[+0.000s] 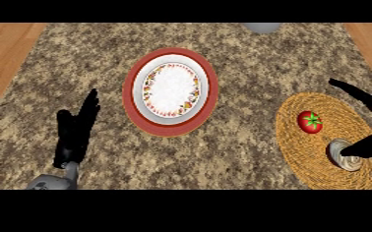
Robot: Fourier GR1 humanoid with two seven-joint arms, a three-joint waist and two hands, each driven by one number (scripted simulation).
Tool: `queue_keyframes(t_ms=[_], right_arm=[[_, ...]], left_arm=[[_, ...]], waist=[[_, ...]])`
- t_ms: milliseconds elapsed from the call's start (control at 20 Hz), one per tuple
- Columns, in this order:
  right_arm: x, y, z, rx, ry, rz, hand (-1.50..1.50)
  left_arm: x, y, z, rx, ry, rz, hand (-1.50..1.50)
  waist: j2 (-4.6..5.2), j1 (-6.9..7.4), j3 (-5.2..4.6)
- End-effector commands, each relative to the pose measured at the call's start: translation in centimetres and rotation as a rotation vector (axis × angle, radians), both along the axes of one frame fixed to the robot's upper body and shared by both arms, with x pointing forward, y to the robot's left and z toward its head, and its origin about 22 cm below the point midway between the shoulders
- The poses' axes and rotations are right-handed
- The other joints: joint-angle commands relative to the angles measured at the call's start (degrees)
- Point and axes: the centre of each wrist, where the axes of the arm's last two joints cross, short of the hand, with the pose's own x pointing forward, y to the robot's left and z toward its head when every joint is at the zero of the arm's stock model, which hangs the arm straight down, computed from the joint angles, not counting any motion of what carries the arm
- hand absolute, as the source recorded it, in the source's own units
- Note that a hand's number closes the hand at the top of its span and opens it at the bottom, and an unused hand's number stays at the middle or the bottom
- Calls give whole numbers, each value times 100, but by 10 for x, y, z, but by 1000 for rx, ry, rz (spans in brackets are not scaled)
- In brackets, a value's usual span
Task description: Pick the tomato from the placemat and place it in the plate
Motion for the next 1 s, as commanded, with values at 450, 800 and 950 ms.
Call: queue_keyframes(t_ms=[450,800,950], right_arm=[[34,45,-20,-108,194,38,-150],[30,51,-36,-104,205,62,-150],[35,38,-35,-127,229,52,-150]], left_arm=[[13,-19,2,-10,-1,-3,0],[13,1,13,-9,6,13,0],[-16,-25,-17,12,-11,22,0]], waist=[[4,-52,5],[0,-55,6],[-1,-44,6]])
